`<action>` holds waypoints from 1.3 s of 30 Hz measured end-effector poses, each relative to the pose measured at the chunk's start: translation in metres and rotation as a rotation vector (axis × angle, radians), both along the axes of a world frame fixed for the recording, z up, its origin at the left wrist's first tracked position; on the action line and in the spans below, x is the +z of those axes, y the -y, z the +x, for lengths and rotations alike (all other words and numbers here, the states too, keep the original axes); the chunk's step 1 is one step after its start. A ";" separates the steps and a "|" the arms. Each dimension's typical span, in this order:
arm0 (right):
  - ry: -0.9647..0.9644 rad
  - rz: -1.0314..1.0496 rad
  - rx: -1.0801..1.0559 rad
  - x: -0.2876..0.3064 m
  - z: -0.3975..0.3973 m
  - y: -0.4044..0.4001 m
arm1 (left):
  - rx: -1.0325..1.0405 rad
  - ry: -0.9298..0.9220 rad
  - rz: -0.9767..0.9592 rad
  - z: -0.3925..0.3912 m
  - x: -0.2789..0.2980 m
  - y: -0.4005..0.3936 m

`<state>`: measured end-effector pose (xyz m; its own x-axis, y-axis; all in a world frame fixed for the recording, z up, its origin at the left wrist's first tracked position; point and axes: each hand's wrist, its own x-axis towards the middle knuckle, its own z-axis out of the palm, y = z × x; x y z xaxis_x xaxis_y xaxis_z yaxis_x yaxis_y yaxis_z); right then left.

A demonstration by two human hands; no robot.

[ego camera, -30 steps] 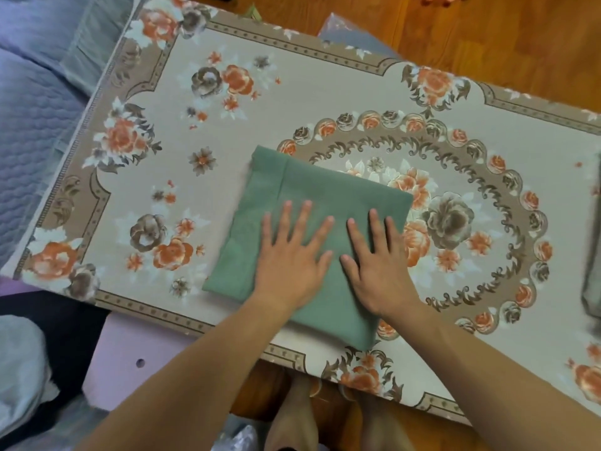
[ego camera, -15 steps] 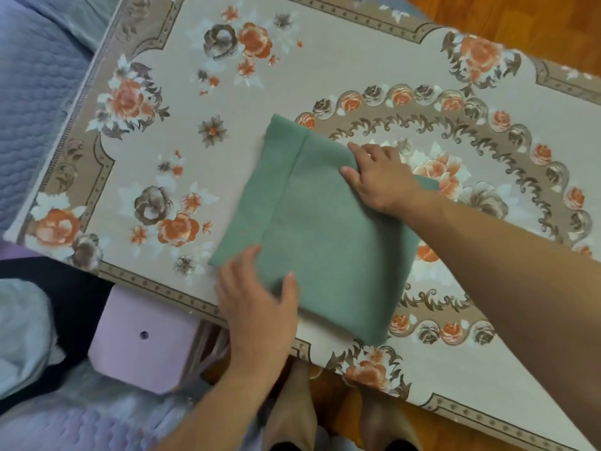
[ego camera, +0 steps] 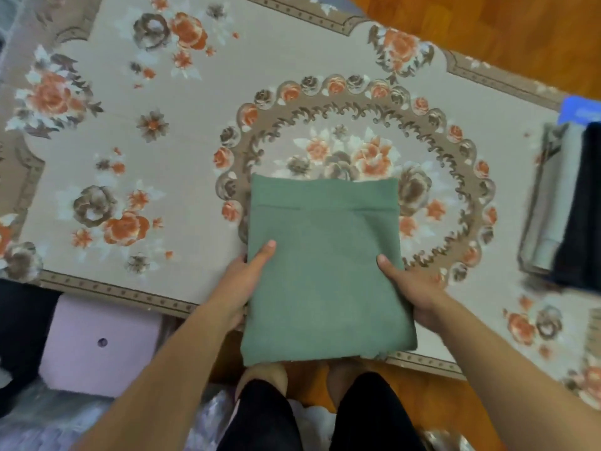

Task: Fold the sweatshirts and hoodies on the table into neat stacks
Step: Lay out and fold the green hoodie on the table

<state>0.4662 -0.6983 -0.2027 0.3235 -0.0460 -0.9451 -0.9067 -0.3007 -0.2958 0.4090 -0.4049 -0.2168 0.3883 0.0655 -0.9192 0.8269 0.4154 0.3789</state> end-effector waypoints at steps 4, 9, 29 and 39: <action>-0.038 0.144 -0.272 0.014 -0.041 0.037 | -0.028 0.008 -0.174 -0.006 0.021 0.038; 0.163 0.159 -0.306 0.037 -0.034 0.086 | 0.029 0.060 -0.023 -0.011 0.051 0.096; 0.854 -0.235 -0.353 0.137 0.129 0.530 | -0.229 0.567 -0.052 0.218 0.131 0.538; 0.743 -0.542 -0.238 0.072 0.155 0.535 | -0.353 0.411 0.248 0.223 0.079 0.568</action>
